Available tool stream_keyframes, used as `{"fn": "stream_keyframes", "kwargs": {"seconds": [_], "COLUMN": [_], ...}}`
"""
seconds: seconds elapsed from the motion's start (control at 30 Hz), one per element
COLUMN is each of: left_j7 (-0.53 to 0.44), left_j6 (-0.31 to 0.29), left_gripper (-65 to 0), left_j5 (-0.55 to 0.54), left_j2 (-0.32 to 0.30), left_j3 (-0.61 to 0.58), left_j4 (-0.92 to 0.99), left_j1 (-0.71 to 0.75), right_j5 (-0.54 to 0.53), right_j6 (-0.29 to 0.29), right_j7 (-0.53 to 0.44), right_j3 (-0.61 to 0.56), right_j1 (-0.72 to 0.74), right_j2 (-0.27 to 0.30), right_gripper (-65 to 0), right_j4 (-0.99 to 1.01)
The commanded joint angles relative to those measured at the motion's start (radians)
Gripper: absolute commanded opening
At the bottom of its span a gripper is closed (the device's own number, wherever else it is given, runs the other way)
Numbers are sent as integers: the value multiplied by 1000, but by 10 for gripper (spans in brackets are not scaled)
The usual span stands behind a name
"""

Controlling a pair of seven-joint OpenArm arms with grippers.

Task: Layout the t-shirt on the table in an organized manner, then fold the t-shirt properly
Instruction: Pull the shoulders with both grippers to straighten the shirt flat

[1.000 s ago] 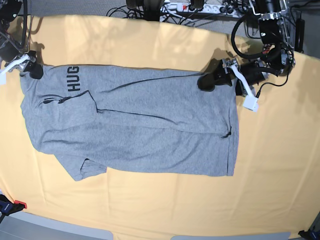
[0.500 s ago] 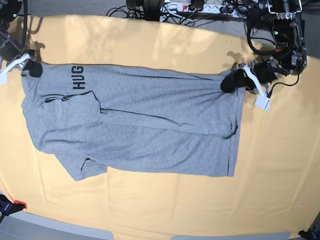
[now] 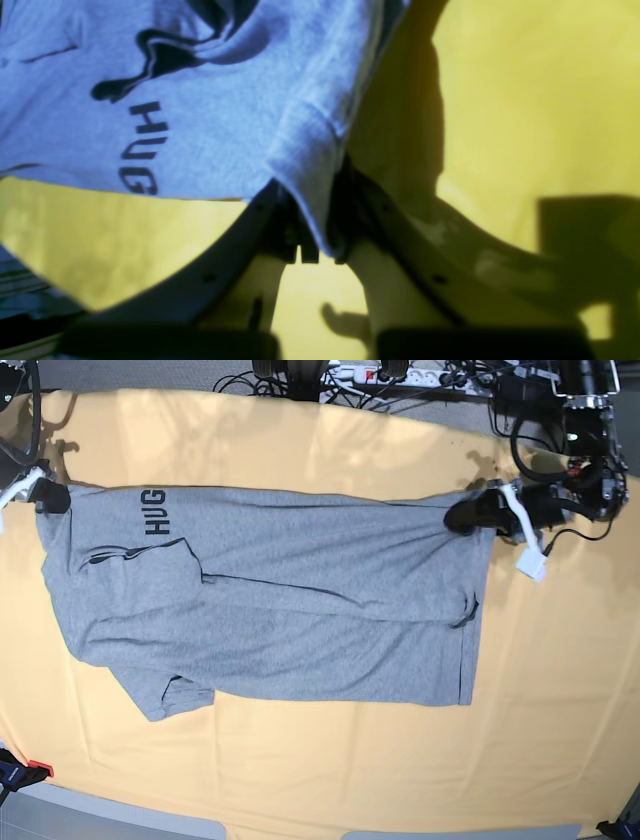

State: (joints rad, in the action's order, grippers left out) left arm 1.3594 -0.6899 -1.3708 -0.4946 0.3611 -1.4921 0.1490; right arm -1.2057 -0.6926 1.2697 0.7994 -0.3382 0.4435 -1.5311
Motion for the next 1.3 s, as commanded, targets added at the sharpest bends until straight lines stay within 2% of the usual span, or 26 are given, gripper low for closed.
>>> {"fn": "stream_keyframes", "kwargs": {"seconds": [0.0, 0.07, 0.3, 0.43, 0.63, 0.73, 0.93, 1.07, 1.27], "left_j7": [17, 37, 37, 37, 37, 37, 37, 37, 37], "left_j6": [-8, -8, -8, -8, -8, 10, 10, 10, 9], "left_gripper": [-650, -650, -650, -650, -650, -650, -650, -650, -650], "left_j5": [-61, -113, -113, -113, -113, -113, -113, -113, -113], "left_j2": [-24, -47, -177, -231, -301, -318, -323, -323, -323], "left_j3": [6, -2, -43, -45, -45, -45, -45, -45, -45], "left_j4": [-14, -14, -14, -14, -14, -14, -16, -16, -16], "left_j1": [-11, -11, -11, -11, 3, 38, 138, 156, 149], "right_j5": [-32, -35, -1, 58, 58, 58, 50, 45, -50], "right_j6": [-6, -6, -6, -6, -6, -6, -6, -6, -6], "right_j7": [2, 19, 34, 34, 34, 34, 72, 76, 86], "right_j3": [5, 5, 6, 6, 6, 6, 6, 6, 6], "right_j1": [-5, -18, -99, -137, -216, -245, -249, -269, -341], "right_j2": [25, 25, 26, 26, 25, 25, 22, 22, 16], "right_gripper": [-650, -650, -650, -650, -650, -650, -650, -650, -650], "right_j4": [-14, -19, -135, -203, -277, -287, -287, -287, -287]}}
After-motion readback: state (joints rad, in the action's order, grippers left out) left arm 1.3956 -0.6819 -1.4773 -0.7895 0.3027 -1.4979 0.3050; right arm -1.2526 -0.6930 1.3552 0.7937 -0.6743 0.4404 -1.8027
